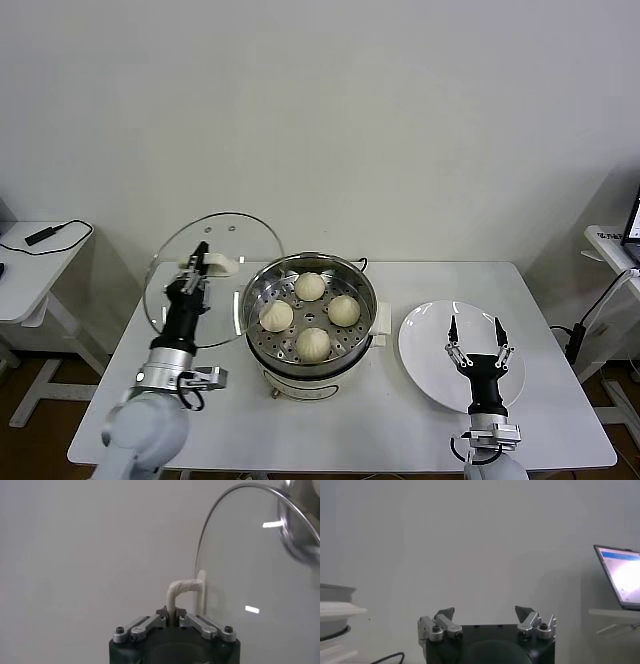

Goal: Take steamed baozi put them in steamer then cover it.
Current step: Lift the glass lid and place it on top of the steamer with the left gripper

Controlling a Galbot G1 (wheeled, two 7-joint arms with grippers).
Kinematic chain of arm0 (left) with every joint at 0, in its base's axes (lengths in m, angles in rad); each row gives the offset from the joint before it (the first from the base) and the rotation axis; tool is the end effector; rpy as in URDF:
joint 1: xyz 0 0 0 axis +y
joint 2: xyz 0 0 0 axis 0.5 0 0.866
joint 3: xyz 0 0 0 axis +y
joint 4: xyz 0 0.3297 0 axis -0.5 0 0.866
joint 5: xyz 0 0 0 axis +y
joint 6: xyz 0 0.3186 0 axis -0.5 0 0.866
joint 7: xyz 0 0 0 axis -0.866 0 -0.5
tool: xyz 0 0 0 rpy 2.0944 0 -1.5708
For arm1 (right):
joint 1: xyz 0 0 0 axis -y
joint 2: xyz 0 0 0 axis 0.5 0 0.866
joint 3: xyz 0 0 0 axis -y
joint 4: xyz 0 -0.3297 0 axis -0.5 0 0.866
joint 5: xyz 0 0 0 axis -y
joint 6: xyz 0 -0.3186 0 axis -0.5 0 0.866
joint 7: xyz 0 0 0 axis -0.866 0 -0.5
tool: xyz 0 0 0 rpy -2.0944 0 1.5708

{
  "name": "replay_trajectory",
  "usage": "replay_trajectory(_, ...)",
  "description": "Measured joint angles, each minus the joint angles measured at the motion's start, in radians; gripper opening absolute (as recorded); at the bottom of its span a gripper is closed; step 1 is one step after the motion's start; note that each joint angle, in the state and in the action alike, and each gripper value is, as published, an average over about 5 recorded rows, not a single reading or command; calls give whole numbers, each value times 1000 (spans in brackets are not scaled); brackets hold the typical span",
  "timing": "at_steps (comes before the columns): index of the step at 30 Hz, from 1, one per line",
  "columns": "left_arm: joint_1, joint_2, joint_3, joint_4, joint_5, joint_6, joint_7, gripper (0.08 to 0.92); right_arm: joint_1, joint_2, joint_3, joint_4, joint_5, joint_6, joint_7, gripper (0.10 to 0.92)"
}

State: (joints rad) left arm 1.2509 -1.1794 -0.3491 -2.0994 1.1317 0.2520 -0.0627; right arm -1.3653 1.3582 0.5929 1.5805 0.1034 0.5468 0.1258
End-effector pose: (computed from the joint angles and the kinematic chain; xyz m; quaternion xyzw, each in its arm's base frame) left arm 0.2300 0.0203 -0.2257 -0.0550 0.7536 0.6429 0.1254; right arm 0.2035 -0.0905 -0.3982 0.0697 0.9878 -0.0558 0.1278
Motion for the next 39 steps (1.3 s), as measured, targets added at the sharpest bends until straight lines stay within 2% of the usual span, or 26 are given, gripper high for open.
replay_trajectory(8, -60, -49, 167, -20, 71, 92, 77, 194, 4, -7, -6, -8, -1, -27, -1, 823)
replay_trajectory(18, -140, -102, 321, 18, 163, 184, 167, 194, 15, -17, -6, -14, 6, -74, -5, 823)
replay_trajectory(39, -235, -180, 441, 159, 301, 256, 263, 194, 21, -6, 3, -30, 2, -94, -8, 823)
